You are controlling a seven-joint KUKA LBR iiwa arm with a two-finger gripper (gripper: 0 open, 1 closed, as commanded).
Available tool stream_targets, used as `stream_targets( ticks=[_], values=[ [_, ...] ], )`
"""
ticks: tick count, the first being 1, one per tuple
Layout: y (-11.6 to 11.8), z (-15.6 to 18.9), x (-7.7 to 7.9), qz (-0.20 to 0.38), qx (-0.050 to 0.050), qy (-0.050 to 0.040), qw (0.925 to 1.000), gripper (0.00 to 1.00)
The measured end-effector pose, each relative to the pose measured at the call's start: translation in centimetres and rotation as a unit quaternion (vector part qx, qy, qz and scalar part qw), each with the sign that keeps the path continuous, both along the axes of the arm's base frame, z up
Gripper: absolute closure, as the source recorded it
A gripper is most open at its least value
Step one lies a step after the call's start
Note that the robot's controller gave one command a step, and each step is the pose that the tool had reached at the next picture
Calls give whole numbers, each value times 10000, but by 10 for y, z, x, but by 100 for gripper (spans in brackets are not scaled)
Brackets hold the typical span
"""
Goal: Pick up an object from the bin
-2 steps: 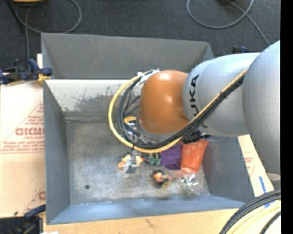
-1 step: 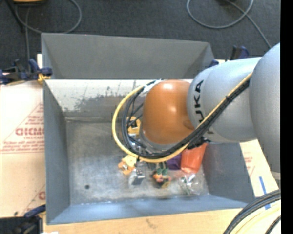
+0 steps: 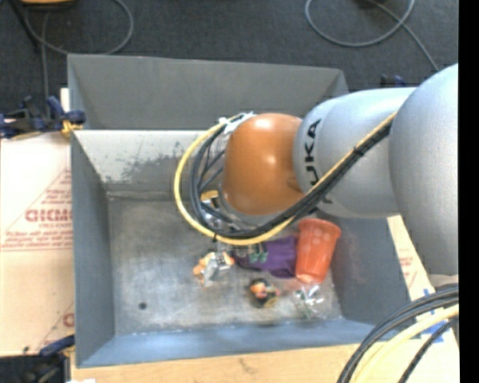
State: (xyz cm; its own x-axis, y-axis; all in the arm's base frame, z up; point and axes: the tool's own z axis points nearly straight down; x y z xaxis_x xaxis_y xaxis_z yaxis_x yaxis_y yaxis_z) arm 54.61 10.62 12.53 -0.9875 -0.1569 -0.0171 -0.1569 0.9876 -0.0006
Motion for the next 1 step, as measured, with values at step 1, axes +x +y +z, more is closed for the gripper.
stream_targets(
  ticks=[1],
  values=[
    [-32, -48, 34, 580, -7, 124, 9982, 100]
  ],
)
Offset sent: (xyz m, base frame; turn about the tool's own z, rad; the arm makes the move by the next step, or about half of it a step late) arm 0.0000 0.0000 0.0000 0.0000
